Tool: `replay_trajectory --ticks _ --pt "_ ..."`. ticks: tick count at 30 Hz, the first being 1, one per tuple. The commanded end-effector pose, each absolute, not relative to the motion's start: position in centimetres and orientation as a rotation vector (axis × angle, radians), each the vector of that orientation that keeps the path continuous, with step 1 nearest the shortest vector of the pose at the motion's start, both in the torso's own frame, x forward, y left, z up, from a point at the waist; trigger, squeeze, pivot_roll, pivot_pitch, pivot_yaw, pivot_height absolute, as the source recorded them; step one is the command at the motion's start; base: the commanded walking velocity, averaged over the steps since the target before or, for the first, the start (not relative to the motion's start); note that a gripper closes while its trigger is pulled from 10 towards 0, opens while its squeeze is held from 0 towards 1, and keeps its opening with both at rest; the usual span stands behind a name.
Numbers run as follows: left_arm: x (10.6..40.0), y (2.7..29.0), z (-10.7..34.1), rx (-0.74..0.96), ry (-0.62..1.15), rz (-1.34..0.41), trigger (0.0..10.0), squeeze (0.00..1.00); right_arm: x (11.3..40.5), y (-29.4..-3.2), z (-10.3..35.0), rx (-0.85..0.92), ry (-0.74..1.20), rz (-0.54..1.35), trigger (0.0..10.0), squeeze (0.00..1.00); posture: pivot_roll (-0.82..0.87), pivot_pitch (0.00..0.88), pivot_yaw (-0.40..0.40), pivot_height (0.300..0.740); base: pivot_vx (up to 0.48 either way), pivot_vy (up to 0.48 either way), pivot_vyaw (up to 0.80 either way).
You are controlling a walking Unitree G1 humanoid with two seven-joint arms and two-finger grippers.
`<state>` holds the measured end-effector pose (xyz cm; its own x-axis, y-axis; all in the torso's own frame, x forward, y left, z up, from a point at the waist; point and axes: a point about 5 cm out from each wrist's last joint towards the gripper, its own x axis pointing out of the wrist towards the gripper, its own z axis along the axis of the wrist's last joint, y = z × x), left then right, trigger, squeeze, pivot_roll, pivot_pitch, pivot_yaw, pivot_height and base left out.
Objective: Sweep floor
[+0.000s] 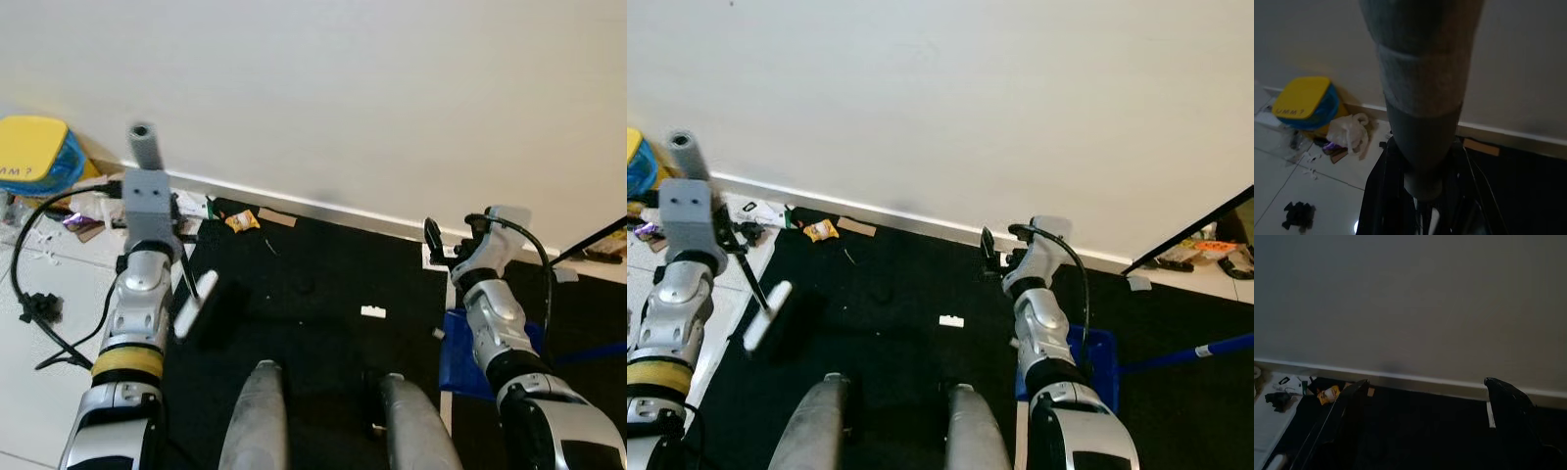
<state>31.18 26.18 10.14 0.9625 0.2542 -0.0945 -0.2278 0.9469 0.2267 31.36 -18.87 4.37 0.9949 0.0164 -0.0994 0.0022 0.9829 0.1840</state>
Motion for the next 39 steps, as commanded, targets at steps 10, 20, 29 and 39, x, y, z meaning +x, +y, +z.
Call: replay_trajectory --ticks 10,20,29,39 --pt "30.99 25.4 9.13 0.151 0.13 0.261 10.0 0.0 30.52 -19.55 3.12 0.214 0.159 -0.05 10.0 0.0 0.09 0.128 -0.048 0.731 0.416 0.0 0.0" --pt "31.11 25.02 9.08 0.135 0.124 0.243 10.0 0.0 30.52 -19.57 3.19 0.224 0.15 -0.058 10.0 0.0 0.09 0.129 -0.046 0.731 0.48 0.0 0.0" --pt "31.13 24.98 9.16 0.142 0.119 0.235 10.0 0.0 30.53 -19.51 3.2 0.226 0.148 -0.056 10.0 0.0 0.1 0.131 -0.046 0.731 0.48 0.0 0.0" --pt "31.05 24.93 9.2 0.144 0.109 0.226 10.0 0.0 30.49 -19.47 3.16 0.226 0.149 -0.051 10.0 0.0 0.09 0.133 -0.046 0.731 0.471 0.0 0.0"
